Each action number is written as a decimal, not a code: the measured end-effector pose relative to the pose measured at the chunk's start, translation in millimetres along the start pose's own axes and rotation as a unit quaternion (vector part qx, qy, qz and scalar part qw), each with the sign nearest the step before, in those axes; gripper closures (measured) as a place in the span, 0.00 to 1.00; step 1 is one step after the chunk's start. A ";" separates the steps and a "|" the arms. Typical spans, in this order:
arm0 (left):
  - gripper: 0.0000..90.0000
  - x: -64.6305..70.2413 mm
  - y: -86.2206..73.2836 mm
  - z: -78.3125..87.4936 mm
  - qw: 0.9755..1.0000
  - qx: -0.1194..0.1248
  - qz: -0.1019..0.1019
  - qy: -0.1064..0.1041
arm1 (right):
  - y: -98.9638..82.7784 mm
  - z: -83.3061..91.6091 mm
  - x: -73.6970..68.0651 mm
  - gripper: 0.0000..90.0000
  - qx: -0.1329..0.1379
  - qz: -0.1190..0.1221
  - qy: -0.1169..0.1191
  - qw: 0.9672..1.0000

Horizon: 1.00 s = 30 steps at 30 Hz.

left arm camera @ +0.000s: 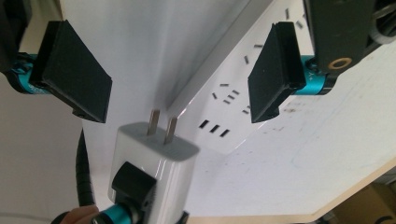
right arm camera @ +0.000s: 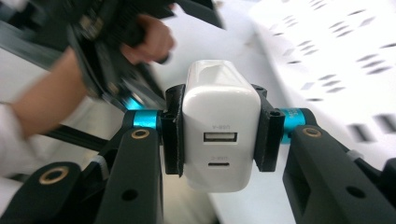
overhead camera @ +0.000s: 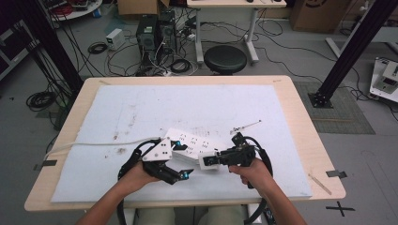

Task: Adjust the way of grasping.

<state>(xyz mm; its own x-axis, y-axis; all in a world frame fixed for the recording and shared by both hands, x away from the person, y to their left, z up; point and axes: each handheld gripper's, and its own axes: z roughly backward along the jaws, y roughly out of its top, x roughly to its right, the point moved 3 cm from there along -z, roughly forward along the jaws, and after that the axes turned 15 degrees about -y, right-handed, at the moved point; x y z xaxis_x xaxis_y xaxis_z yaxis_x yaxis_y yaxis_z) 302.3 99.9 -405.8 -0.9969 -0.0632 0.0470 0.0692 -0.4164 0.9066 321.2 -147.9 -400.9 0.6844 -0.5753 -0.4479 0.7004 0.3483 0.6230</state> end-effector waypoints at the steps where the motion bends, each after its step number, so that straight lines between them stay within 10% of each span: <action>1: 0.24 -1.1 -1.1 3.3 1.000 0.010 0.007 0.004 | 0.0 2.3 0.5 0.70 0.003 0.010 -0.011 1.000; 9: 0.24 -8.9 -10.0 26.1 0.997 0.042 0.045 0.043 | -2.0 21.5 5.7 0.70 0.005 0.058 -0.067 0.996; 15: 0.24 -13.5 -18.6 37.4 0.994 0.048 0.072 0.066 | -4.1 36.3 12.0 0.70 -0.016 0.111 -0.159 0.981; 30: 0.24 -10.8 -20.3 62.1 0.986 0.060 0.096 0.126 | -0.4 56.7 13.3 0.70 -0.060 0.181 -0.241 0.952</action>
<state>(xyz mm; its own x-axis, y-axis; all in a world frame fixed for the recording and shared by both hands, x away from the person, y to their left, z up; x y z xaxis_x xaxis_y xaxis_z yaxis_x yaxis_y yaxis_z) 309.3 165.4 -398.7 -0.9240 -0.3593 0.1308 0.2354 -0.2648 0.9351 318.6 -197.6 -370.7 0.7332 -0.6640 0.1468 0.4739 0.6538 0.5899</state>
